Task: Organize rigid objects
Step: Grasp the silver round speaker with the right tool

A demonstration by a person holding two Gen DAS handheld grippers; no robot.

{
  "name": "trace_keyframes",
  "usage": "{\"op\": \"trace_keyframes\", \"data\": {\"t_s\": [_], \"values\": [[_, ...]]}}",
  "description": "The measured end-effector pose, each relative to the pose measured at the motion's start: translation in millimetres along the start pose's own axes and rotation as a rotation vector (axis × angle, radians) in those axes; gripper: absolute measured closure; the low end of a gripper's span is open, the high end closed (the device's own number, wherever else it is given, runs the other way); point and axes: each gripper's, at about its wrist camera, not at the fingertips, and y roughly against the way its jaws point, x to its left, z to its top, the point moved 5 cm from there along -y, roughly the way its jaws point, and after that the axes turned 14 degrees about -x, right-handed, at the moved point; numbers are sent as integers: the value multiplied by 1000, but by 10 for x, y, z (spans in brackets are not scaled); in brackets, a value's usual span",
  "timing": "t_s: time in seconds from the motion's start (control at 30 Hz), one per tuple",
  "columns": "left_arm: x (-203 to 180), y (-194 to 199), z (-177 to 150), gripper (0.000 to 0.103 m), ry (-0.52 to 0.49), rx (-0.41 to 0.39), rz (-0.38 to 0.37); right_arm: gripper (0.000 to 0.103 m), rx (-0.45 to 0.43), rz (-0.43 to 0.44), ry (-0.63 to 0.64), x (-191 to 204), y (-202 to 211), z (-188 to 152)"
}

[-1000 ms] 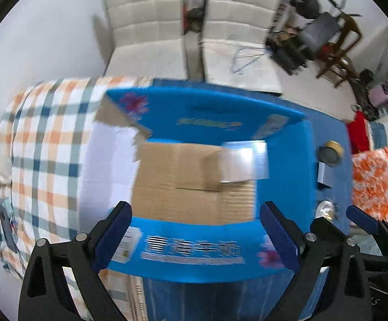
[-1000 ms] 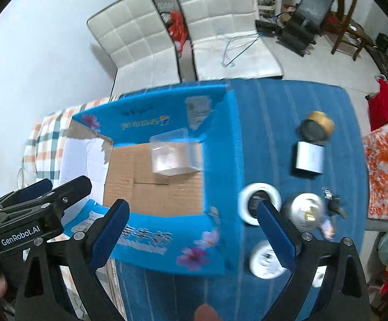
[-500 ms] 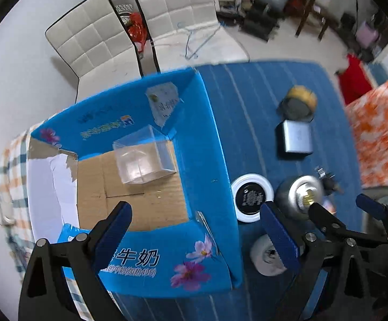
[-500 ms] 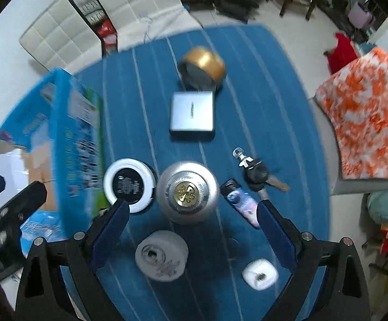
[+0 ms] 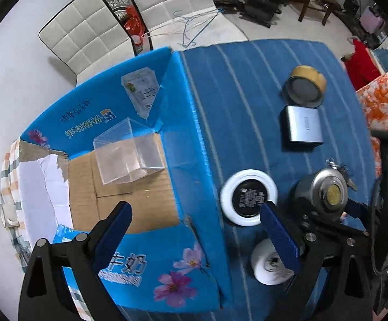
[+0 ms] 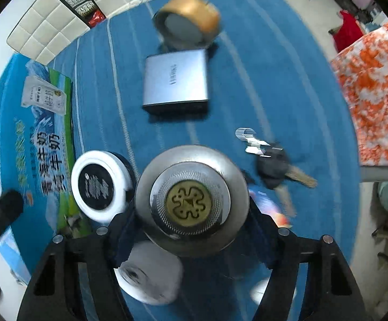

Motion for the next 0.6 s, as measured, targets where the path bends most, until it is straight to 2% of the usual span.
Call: {"op": "trace_keyframes", "data": {"t_s": [0.17, 0.23, 0.3, 0.4, 0.47, 0.6], "values": [[-291, 420, -256, 5, 61, -16, -122, 30, -46, -34, 7, -456, 453, -204], [-422, 649, -506, 5, 118, -35, -194, 30, -54, -40, -14, -695, 620, -324], [-510, 771, -742, 5, 165, -49, -226, 30, -57, -41, -35, -935, 749, -443], [-673, 643, -1068, 5, 198, 20, -233, 30, -49, -37, -46, -1142, 816, -626], [-730, 426, -1153, 5, 206, 78, -206, 30, -47, -47, -39, -1235, 792, -717], [-747, 2, -1212, 5, 250, 108, -139, 30, -38, -46, -67, -1375, 656, -853]]}}
